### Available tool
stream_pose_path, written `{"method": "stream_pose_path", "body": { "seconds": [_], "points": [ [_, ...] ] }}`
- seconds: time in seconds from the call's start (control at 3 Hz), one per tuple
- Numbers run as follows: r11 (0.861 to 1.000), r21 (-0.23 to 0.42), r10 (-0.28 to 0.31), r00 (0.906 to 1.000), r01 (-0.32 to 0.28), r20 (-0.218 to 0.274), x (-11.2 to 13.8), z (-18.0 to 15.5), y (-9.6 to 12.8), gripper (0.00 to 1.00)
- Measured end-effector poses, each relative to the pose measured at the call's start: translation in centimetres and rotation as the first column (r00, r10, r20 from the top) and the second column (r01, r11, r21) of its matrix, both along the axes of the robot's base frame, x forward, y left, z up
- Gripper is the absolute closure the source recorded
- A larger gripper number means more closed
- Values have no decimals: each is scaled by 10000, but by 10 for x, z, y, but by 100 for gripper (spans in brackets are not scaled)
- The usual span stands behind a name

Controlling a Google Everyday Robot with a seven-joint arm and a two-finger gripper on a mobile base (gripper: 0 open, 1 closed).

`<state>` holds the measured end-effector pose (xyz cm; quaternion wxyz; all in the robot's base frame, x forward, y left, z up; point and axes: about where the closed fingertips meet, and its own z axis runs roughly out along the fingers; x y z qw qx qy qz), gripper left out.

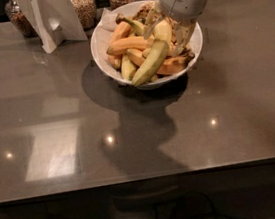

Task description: Pick banana from white bowl

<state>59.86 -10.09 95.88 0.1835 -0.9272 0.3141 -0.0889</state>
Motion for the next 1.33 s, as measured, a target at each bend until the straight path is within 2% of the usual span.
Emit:
{"method": "stream_pose_path", "body": {
  "seconds": [0.33,0.67,1.33],
  "points": [
    [10000,-7,57,9999,-58,-143,2,-7,2,44],
    [9999,53,110,9997,-109,-206,5,-11,5,57],
    [9997,156,177,9996,-173,-218,7,-11,8,100]
  ]
}}
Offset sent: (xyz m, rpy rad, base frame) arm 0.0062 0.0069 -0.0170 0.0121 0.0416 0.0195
